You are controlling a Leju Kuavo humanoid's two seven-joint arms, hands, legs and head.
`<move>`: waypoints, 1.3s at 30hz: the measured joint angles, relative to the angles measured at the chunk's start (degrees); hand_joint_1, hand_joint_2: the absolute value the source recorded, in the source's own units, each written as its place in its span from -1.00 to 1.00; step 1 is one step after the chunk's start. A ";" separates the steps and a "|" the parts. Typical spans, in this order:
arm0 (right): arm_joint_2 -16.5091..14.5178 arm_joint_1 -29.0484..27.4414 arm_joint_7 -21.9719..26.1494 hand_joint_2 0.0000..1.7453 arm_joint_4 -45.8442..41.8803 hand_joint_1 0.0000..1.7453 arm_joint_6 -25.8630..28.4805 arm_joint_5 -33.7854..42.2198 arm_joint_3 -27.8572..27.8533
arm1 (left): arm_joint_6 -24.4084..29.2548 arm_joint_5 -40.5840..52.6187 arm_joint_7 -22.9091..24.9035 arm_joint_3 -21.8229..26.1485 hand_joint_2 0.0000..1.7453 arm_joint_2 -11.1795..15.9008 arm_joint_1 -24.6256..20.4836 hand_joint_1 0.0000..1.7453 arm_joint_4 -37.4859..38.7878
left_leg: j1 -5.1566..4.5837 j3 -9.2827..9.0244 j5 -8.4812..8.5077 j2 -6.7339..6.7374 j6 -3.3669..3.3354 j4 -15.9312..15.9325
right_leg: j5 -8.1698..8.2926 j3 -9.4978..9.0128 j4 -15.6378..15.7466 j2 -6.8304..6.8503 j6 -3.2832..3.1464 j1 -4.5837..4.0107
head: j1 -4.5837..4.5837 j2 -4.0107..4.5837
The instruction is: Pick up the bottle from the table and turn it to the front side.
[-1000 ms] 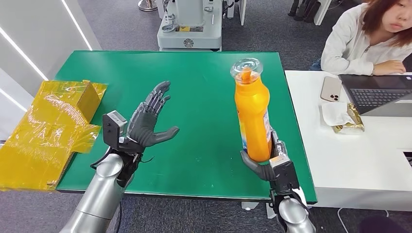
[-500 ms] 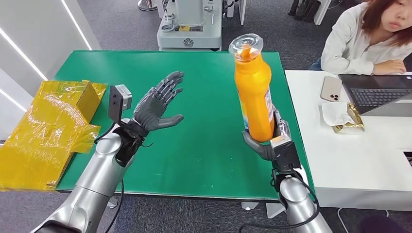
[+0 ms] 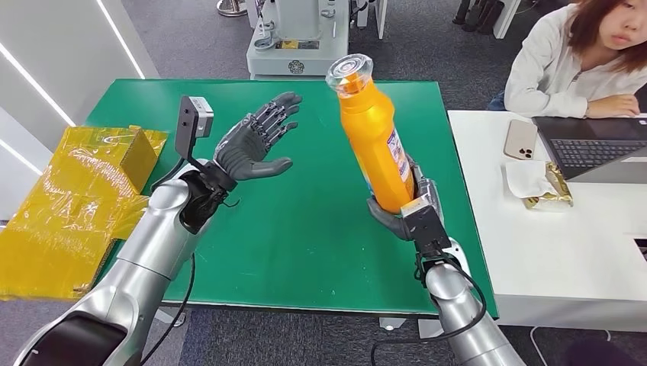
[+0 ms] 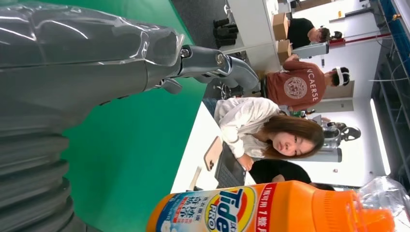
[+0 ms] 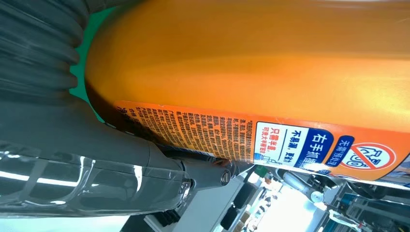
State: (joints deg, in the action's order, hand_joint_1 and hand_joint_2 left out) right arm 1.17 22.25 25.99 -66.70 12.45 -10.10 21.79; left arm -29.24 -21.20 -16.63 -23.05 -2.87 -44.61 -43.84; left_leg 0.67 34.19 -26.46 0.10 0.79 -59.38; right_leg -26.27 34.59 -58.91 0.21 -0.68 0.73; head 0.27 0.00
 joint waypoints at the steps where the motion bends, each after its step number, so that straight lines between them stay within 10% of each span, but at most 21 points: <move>1: -0.04 0.13 0.00 1.00 0.27 1.00 0.04 0.00 0.11 | -0.03 -0.23 0.06 -0.13 1.00 -0.04 -0.19 -1.00 0.25 | 0.00 0.00 0.00 0.00 0.00 0.00 | 0.00 0.00 0.00 0.00 0.00 0.00 | -0.01 0.00; 39: -10.82 10.75 -0.03 1.00 19.08 1.00 2.45 -4.45 3.74 | 7.64 -6.10 1.28 -2.71 1.00 -6.79 -4.74 -1.00 4.67 | 0.01 0.01 0.03 0.01 0.04 -0.01 | 0.02 0.02 -0.03 -0.01 -0.03 0.00 | 0.00 0.00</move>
State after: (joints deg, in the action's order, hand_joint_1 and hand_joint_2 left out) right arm -9.65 33.00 25.96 -47.61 14.90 -14.55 25.53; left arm -21.60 -27.31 -15.35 -25.76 -9.66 -49.34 -39.17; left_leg 0.67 34.19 -26.43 0.12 0.83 -59.39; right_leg -26.24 34.61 -58.93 0.20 -0.72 0.72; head 0.27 0.00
